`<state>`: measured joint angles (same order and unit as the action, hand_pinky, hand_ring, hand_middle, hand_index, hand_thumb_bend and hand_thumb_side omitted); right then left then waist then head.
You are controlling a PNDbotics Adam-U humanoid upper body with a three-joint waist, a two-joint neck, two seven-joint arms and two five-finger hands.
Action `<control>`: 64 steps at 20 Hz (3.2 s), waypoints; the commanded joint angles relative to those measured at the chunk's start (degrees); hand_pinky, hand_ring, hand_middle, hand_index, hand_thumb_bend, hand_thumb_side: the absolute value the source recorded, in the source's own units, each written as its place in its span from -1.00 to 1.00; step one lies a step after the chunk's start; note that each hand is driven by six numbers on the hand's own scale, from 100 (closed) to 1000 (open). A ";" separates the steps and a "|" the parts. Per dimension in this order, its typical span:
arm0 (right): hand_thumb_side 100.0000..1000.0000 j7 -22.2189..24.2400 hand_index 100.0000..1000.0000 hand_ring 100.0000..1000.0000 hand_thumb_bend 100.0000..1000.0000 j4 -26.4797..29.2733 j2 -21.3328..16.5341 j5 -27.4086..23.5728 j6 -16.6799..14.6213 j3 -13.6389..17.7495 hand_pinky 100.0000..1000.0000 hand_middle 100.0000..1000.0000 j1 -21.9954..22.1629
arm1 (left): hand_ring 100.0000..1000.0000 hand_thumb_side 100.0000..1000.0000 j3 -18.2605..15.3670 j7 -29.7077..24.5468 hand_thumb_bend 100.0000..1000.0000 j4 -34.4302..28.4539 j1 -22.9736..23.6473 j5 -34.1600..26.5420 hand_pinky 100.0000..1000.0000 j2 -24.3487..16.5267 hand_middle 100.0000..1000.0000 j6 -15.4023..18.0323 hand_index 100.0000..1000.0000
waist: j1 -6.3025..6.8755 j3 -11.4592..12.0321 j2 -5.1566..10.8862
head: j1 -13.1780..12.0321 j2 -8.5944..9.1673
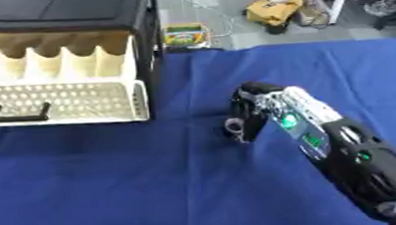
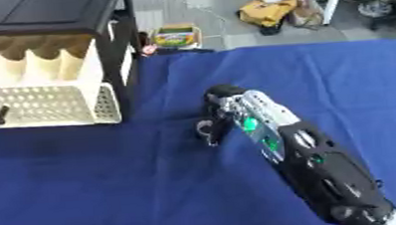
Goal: Pick up objects from table and place into drawer.
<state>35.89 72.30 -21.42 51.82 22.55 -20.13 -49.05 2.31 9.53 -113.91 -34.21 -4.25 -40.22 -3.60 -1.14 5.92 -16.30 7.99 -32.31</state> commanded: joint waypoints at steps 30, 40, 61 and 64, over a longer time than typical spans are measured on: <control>-0.57 1.30 0.41 0.10 0.07 4.97 -1.83 0.77 -2.94 2.03 -0.30 0.06 -2.52 | -1.00 0.39 -0.65 -0.02 -1.00 -0.68 0.30 0.42 -1.00 -0.83 -1.00 0.08 0.31 | 0.41 -0.26 1.55 | -0.11 0.67; -0.66 4.69 0.65 0.22 0.16 2.61 -1.31 4.01 -5.73 2.45 -0.23 0.22 -3.65 | -1.00 0.40 -0.51 -0.42 -1.00 -0.68 0.57 0.66 -1.00 -0.49 -1.00 -0.05 0.31 | 0.37 -0.18 1.53 | 0.05 0.69; -0.90 7.93 0.74 0.28 -0.01 -3.32 0.58 1.69 -6.77 2.84 -0.20 0.37 -5.03 | -1.00 0.40 -0.39 -0.77 -1.00 -0.68 1.06 0.96 -1.00 0.16 -1.00 -0.13 0.31 | 0.56 0.17 1.35 | 0.46 0.77; -0.90 7.54 0.72 0.26 -0.04 -3.59 0.59 1.69 -6.21 2.93 -0.21 0.35 -5.12 | -1.00 0.41 -0.39 -0.80 -1.00 -0.68 1.11 1.00 -1.00 0.20 -1.00 -0.15 0.31 | 0.57 0.17 1.30 | 0.49 0.75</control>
<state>43.62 68.38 -20.28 53.82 15.98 -17.89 -52.87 2.30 8.88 -113.90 -32.69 -3.50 -39.18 -3.78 -0.85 6.00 -16.10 8.25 -32.12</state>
